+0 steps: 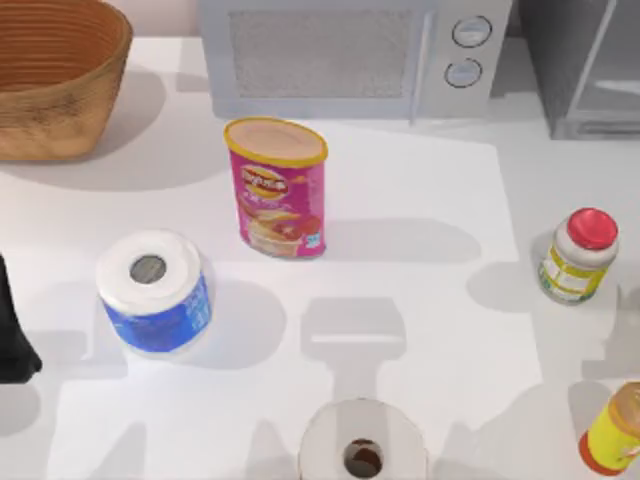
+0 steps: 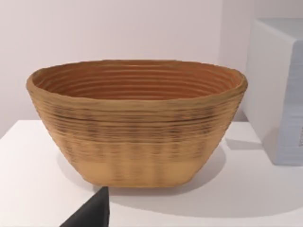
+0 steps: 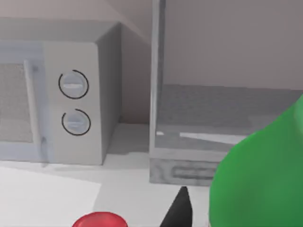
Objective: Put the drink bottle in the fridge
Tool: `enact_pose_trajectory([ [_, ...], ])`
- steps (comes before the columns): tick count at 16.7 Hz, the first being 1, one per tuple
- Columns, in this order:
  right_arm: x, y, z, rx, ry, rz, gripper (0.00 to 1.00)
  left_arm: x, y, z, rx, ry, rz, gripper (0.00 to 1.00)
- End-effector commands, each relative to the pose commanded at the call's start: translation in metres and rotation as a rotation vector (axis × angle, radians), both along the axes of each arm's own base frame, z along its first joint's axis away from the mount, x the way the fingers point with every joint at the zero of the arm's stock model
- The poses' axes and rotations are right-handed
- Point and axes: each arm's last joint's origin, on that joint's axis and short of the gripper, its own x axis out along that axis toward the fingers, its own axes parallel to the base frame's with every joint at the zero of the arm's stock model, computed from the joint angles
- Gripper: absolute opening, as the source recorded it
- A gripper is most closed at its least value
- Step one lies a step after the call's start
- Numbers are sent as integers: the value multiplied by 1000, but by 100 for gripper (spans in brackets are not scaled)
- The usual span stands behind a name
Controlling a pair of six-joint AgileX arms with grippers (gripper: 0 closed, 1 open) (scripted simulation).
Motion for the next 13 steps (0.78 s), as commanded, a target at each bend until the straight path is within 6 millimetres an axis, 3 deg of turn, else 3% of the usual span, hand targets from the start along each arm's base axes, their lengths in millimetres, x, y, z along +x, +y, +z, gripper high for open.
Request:
enact_pose_trajectory([
  [8,-2,-2,-7,22,0,-44,1,0,0,0,0,0,0,100],
  [10,-1,-2,0,22,-12,-44,1,0,0,0,0,0,0,100],
  [13,4,-4,27,21,-60,-45,1,0,0,0,0,0,0,100],
])
